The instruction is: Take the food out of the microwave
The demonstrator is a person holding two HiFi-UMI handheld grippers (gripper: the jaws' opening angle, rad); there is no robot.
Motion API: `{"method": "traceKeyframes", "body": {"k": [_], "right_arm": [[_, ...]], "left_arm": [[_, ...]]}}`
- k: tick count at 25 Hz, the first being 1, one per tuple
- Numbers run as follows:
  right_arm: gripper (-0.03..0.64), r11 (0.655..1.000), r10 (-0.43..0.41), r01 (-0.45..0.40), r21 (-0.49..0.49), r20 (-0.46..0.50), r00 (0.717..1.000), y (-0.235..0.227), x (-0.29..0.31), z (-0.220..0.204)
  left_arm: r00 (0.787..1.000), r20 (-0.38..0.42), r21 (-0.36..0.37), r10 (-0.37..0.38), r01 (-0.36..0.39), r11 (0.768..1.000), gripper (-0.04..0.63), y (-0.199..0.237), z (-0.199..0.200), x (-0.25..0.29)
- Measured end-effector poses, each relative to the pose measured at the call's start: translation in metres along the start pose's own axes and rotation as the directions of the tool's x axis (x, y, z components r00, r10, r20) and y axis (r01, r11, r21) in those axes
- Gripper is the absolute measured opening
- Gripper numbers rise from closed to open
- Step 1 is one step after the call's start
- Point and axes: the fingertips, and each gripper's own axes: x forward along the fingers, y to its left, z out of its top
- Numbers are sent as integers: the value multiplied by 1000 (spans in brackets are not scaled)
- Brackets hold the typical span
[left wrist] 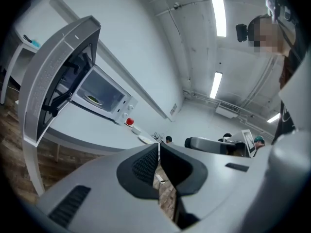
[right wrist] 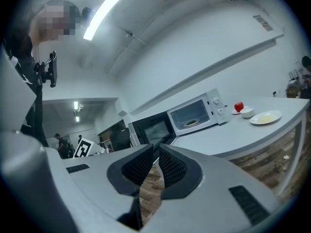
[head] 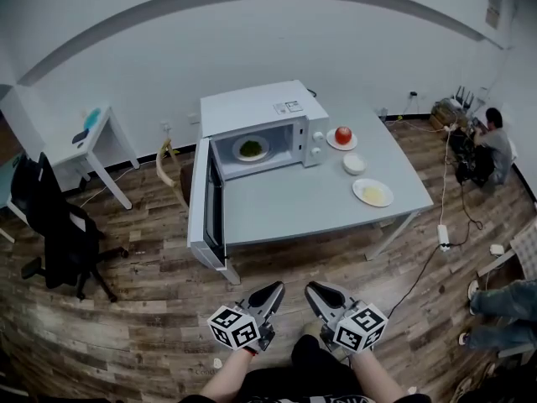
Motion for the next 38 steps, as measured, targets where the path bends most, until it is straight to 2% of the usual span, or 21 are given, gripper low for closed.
{"method": "traceKeyframes", "body": {"k": [6, 21, 31, 38], "right_arm": [[54, 999, 43, -43, 3, -14, 999, -31, 21, 14], [54, 995, 98, -97, 35, -43, 994, -93, 36, 29], [55, 981, 192, -190, 31, -73, 979, -109, 53, 34], [55, 974, 223, -219, 49, -77, 972, -119, 55, 34]], "left_arm": [[999, 26, -5, 37, -37, 999, 18, 18, 16, 35], [991, 56, -23, 125, -124, 992, 18, 42, 25, 87], [970, 121, -38, 213, -210, 977, 18, 54, 32, 100], [959, 126, -44, 252, -249, 968, 18, 55, 31, 105]]}}
